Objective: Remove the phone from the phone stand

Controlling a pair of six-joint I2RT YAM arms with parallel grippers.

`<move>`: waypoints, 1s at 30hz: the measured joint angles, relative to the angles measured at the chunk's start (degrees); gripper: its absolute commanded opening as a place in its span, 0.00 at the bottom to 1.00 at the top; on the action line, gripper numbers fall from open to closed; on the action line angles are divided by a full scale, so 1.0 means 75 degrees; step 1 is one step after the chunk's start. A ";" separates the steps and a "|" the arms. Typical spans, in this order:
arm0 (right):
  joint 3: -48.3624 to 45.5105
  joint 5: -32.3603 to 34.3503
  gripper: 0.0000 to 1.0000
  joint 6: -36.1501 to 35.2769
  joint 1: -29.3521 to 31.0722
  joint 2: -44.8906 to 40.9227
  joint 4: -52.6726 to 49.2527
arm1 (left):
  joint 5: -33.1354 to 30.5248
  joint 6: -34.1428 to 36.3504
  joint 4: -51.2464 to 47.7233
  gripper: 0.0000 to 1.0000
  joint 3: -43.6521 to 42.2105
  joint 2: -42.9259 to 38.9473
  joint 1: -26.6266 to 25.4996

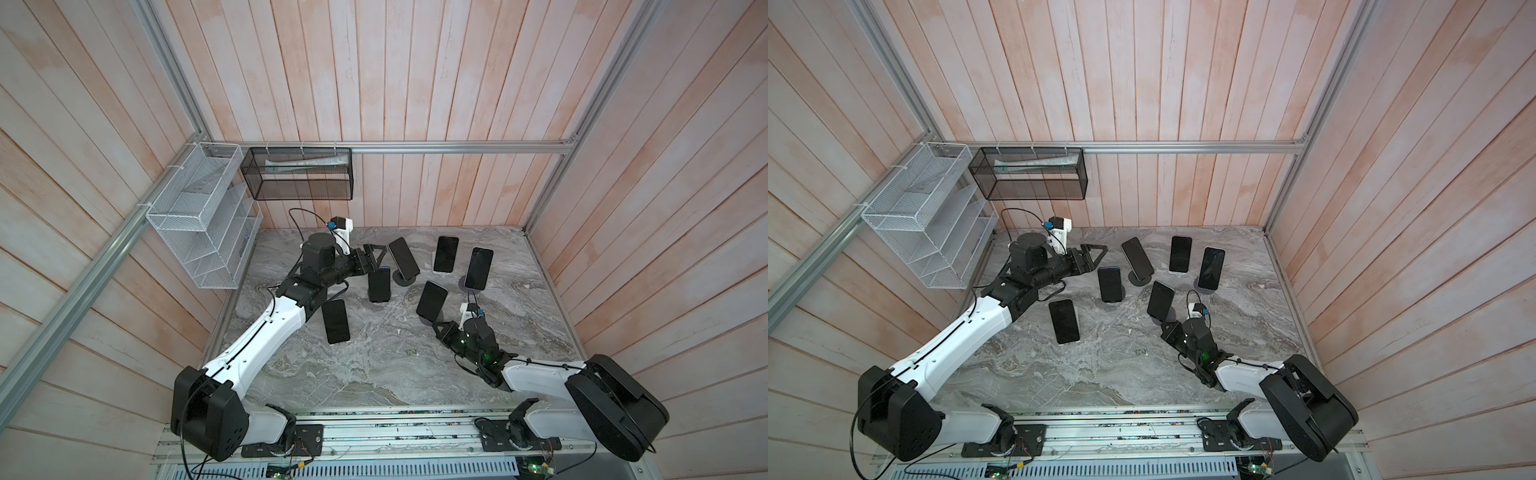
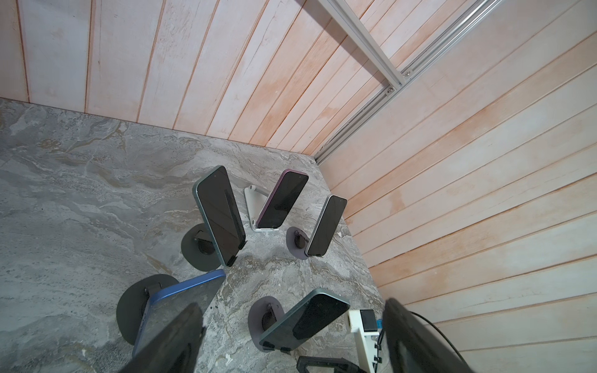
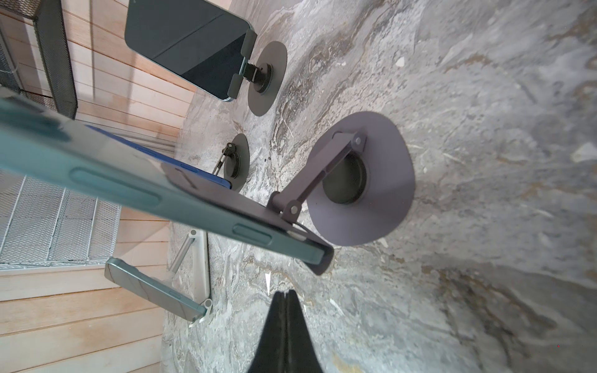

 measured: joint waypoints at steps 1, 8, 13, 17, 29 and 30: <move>0.0000 -0.0023 0.00 0.0000 -0.0006 0.0009 0.0000 | 0.0000 -0.0003 0.0000 0.89 0.0000 0.0000 0.0000; 0.0003 -0.0181 0.00 0.0050 -0.0006 0.0093 0.0023 | 0.0087 -0.0003 0.0003 0.89 0.0000 0.0000 0.0000; 0.0000 -0.0227 0.00 0.0146 -0.0006 0.0265 0.0207 | 0.0175 -0.0003 0.0006 0.89 0.0000 0.0000 0.0000; -0.0009 -0.0286 0.00 0.0216 -0.0006 0.0493 0.0405 | 0.0175 -0.0003 0.0006 0.89 0.0000 0.0000 0.0000; -0.0009 -0.0227 0.00 0.0399 -0.0076 0.0673 0.0644 | 0.0178 -0.0006 0.0006 0.89 0.0000 0.0000 0.0000; -0.0009 -0.0189 0.00 0.0420 -0.0099 0.0673 0.0650 | 0.0178 -0.0006 0.0006 0.89 0.0000 0.0000 0.0000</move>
